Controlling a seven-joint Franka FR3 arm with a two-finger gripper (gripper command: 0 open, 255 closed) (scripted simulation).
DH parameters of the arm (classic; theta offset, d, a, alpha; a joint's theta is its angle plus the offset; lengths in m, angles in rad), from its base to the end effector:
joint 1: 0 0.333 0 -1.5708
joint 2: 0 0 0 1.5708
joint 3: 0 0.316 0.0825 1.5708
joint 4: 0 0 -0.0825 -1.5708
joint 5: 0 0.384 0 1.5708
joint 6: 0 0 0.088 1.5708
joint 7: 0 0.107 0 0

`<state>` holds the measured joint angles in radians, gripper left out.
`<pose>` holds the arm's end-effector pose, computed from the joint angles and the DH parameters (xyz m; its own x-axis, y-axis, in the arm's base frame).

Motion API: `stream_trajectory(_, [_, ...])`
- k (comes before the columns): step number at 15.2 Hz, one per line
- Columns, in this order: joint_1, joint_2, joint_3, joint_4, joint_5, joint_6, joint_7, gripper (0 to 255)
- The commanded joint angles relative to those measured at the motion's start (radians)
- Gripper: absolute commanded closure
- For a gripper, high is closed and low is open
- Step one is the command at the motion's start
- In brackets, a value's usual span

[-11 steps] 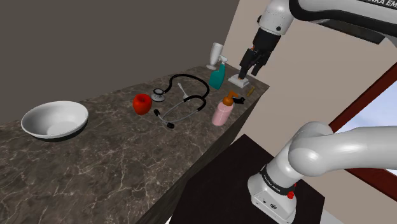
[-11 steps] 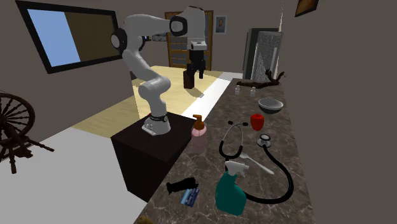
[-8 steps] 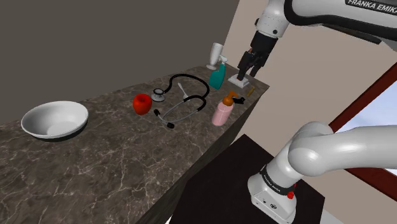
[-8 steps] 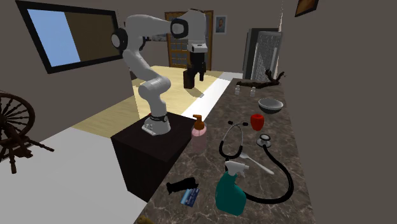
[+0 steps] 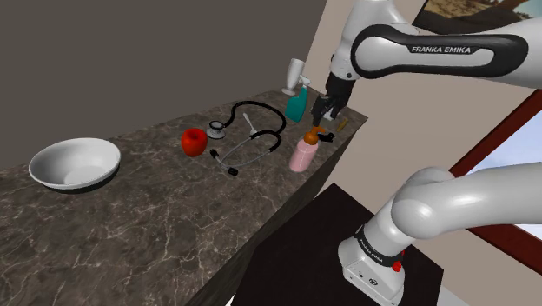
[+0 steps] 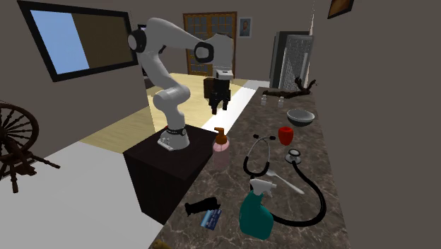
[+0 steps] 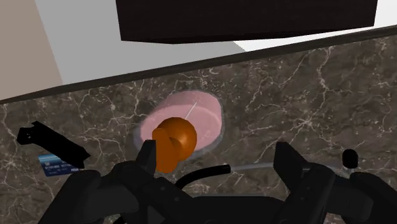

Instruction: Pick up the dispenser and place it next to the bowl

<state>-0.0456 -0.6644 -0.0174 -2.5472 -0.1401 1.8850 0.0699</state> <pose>0.3480 -0.0327 0.4870 0.9963 -0.0854 0.0082 -0.0858 -0.9888 0.1220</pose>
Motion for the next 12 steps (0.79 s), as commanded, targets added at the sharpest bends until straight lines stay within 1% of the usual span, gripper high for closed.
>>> stream_trajectory(1, [-0.021, 0.049, -0.007, -0.029, -0.038, 0.08, 0.004, 0])
stream_trajectory(4, [-0.054, 0.125, -0.014, -0.056, -0.097, 0.184, 0.02, 0])
stream_trajectory(9, [-0.064, 0.156, -0.022, -0.093, -0.114, 0.253, 0.027, 0])
stream_trajectory(12, [-0.072, 0.183, -0.029, -0.122, -0.126, 0.31, 0.032, 0])
